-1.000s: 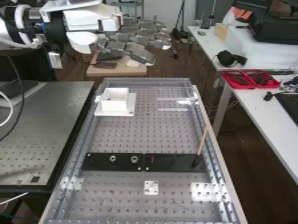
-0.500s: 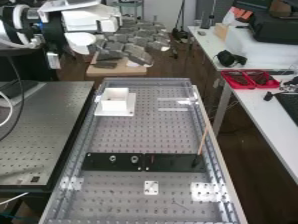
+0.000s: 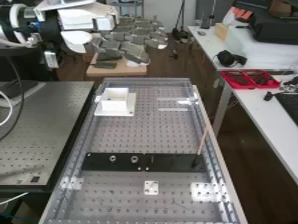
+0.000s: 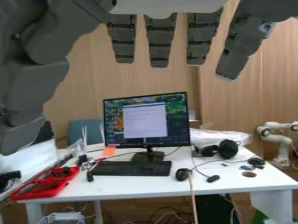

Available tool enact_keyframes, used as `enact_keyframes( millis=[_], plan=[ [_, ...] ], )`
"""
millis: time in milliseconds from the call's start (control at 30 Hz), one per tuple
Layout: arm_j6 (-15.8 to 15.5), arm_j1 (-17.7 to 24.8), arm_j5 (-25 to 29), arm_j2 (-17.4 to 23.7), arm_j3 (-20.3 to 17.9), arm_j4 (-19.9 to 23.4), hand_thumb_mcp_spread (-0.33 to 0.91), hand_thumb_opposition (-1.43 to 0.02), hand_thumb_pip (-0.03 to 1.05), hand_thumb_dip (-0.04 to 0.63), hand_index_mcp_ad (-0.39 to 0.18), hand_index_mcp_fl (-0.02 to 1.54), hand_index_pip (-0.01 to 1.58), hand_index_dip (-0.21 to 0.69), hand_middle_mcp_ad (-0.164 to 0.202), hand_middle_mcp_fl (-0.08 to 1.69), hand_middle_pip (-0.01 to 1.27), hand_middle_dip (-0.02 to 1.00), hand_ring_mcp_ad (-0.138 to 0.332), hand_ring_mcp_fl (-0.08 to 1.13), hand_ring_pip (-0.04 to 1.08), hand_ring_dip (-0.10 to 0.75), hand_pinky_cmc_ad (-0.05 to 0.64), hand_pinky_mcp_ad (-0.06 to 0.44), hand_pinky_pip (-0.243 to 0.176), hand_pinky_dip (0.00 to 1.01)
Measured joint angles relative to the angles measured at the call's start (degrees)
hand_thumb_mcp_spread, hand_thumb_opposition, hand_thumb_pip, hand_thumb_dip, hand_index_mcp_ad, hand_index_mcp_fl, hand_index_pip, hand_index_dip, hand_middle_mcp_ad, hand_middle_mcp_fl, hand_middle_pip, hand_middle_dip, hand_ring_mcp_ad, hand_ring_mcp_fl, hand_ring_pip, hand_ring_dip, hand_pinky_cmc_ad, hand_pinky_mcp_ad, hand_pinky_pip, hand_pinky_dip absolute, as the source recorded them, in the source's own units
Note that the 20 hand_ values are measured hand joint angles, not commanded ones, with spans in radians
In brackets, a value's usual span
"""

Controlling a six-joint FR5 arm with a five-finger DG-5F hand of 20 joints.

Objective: Grab the smaller nut and place it in the white container

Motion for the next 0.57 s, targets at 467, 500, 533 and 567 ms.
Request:
enact_keyframes(
  millis=[467, 500, 533, 567],
  plan=[
    [0.1, 0.6, 1.3, 0.3, -0.4, 0.3, 0.23, -0.70, 0.42, 0.080, -0.087, 0.07, 0.12, 0.075, 0.070, 0.02, 0.14, 0.20, 0.182, 0.01, 0.12, 0.066, 0.365, 0.290, -0.096, 0.46],
    [0.2, 0.6, 1.4, 0.4, -0.4, 0.4, 0.23, -0.70, 0.42, 0.080, -0.087, 0.07, 0.12, 0.075, 0.072, 0.04, 0.14, 0.20, 0.182, 0.01, 0.12, 0.066, 0.365, 0.290, -0.096, 0.46],
    [0.2, 0.6, 1.4, 0.4, -0.5, 0.5, 0.23, -0.69, 0.42, 0.080, -0.087, 0.07, 0.12, 0.075, 0.072, 0.04, 0.14, 0.20, 0.182, 0.01, 0.12, 0.066, 0.365, 0.290, -0.096, 0.46],
    [0.2, 0.6, 1.6, 0.5, -0.5, 0.6, 0.23, -0.70, 0.42, 0.084, -0.087, 0.07, 0.12, 0.075, 0.072, 0.04, 0.14, 0.20, 0.182, 0.01, 0.12, 0.066, 0.365, 0.290, -0.096, 0.46]
  ],
)
